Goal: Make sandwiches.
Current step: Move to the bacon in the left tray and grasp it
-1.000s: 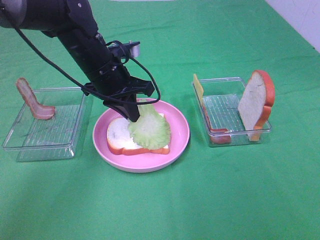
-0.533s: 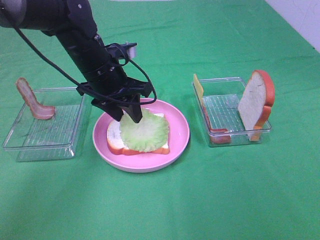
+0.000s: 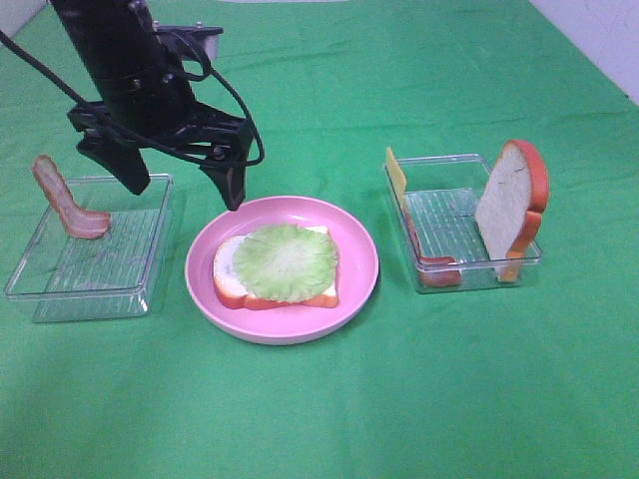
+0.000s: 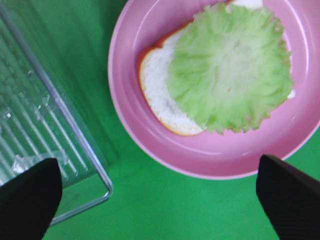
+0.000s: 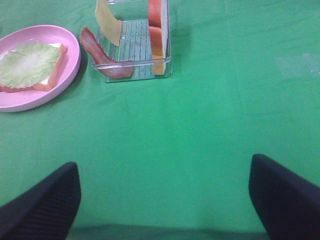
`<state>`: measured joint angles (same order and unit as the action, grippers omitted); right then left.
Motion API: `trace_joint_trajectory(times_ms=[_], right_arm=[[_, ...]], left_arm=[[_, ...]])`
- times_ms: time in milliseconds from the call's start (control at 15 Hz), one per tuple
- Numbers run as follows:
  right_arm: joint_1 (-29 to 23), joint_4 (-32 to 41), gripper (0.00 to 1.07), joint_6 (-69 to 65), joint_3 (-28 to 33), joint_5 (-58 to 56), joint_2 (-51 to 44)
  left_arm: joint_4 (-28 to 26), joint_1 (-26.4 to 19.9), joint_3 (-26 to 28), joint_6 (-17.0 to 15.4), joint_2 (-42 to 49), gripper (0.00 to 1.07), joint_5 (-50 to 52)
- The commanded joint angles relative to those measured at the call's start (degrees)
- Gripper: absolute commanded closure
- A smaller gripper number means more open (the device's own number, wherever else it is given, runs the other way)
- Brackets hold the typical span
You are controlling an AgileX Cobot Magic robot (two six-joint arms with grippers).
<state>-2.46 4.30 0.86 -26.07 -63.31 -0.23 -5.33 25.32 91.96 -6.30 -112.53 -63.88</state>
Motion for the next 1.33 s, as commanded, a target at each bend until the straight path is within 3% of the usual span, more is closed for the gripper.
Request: trace_joint_trajectory(times_ms=[67,133,267,533,1000,1333], right_arm=[[0.29,0.11,0.20,0.69,0.17,0.23,-1.78],[0.29,0.11,0.20,0.69,0.17,0.23,-1.78],[0.29,0.11,0.20,0.69,0.17,0.23,-1.78],[0.29,0.11,0.20,0.69,0.17,0.23,-1.78],[0.29,0.11,0.20,0.69,0.17,0.23,-1.78],[0.29,0.11,0.20,0.69,0.17,0.23,-1.78]], left_arm=[[2.41,-3.55,0.97,-0.29,1.66,0.04,-6.42],[3.55,-8.82,3.50,1.55,1.66,0.04,-8.65],[3.55,-14.04,7.10,3.55,0.80,0.04,-10.20],[2.64,-20.05,14.32,5.79,-3.84,0.04,-11.75],[3.67,-23.49,17.19,8.31,-13.87,0.04,-10.89],[1.89,-23.43,24.81,8.37,-20.34,0.04,-11.75]])
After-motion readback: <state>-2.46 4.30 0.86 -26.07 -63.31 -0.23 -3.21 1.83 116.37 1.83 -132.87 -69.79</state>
